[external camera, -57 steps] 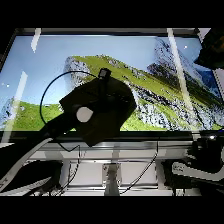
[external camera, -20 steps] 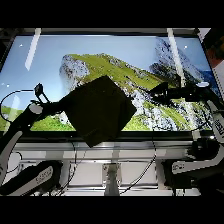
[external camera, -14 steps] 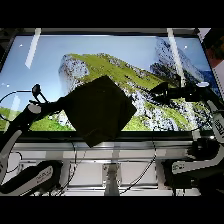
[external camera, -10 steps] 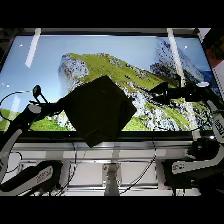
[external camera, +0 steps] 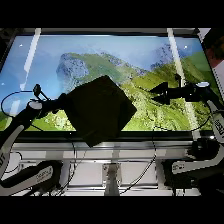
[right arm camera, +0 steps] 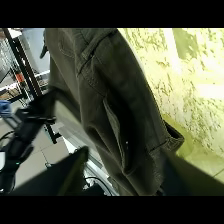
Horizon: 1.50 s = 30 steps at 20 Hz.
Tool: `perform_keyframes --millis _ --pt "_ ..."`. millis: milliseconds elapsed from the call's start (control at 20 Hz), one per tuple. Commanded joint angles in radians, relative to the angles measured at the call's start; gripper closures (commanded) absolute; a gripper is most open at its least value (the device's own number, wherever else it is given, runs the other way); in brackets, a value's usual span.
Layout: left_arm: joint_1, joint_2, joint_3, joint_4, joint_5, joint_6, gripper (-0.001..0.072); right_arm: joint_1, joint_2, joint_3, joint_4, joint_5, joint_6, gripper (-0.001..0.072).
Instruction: Fold the clothes and pants, and hang the long-sleeved shirts on hangers.
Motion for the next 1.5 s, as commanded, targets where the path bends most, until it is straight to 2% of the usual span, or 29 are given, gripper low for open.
perform_keyframes --millis 0,50,200,300,350,450,650,700,800,850,950,1000,1050,1150,1250,1350,1450 --pt "-0.018 0.064 0.097 -0.036 -0.074 0.097 0.0699 0.000 -0.001 0.000 0.000 -0.031 0.000 0.0350" --pt "-0.034 0.089 0.141 -0.036 -0.102 0.109 0.0699 0.000 -0.001 0.000 -0.003 -0.046 -0.001 0.0394" --pt "-0.092 0.124 0.272 -0.036 -0.113 0.111 0.0699 0.000 -0.001 0.000 -0.045 -0.079 0.000 0.0413" --pt "-0.109 0.108 0.343 -0.036 -0.090 0.111 0.0699 0.000 -0.001 0.000 -0.079 -0.075 0.000 0.0626" --pt "-0.110 0.093 0.369 -0.036 -0.068 0.111 0.0699 0.000 -0.001 0.000 -0.098 -0.076 0.000 0.0645" --pt "-0.104 0.045 0.408 -0.036 0.037 0.111 0.0699 0.000 -0.001 0.000 -0.119 -0.077 0.000 0.0645" --pt "-0.102 -0.110 0.444 -0.036 0.418 0.111 0.0696 0.000 -0.001 0.000 -0.122 -0.089 0.000 0.0644" --pt "-0.103 -0.153 0.448 -0.035 0.467 0.111 0.0581 0.000 -0.001 0.000 -0.121 -0.100 0.000 0.0629" --pt "-0.094 -0.205 0.449 -0.036 0.461 0.111 0.0101 0.000 -0.001 0.000 -0.114 -0.106 0.000 0.0496" --pt "-0.093 -0.218 0.449 -0.035 0.439 0.111 0.0074 0.000 -0.001 0.000 -0.108 -0.104 -0.001 0.0479" --pt "-0.093 -0.218 0.449 -0.035 0.389 0.111 0.0102 0.001 -0.001 0.000 -0.095 -0.095 -0.029 0.0480" --pt "-0.093 -0.210 0.449 -0.035 0.354 0.111 0.0163 0.003 -0.001 0.000 -0.088 -0.085 -0.056 0.0481" --pt "-0.093 -0.198 0.449 -0.034 0.305 0.111 0.0268 0.011 -0.001 0.000 -0.088 -0.071 -0.083 0.0485" --pt "-0.093 -0.165 0.449 0.005 0.153 0.113 0.0692 0.053 -0.001 0.000 -0.088 -0.027 -0.169 0.0688" --pt "-0.093 -0.127 0.449 0.134 0.000 0.112 0.0698 0.121 -0.002 0.000 -0.089 -0.016 -0.229 0.0690" --pt "-0.098 -0.076 0.447 0.373 -0.150 0.107 0.0699 0.192 -0.026 0.011 -0.090 -0.010 -0.268 0.0691" --pt "-0.101 0.000 0.413 0.462 -0.257 0.040 0.0700 0.263 -0.094 0.066 -0.090 0.035 -0.295 0.0691"
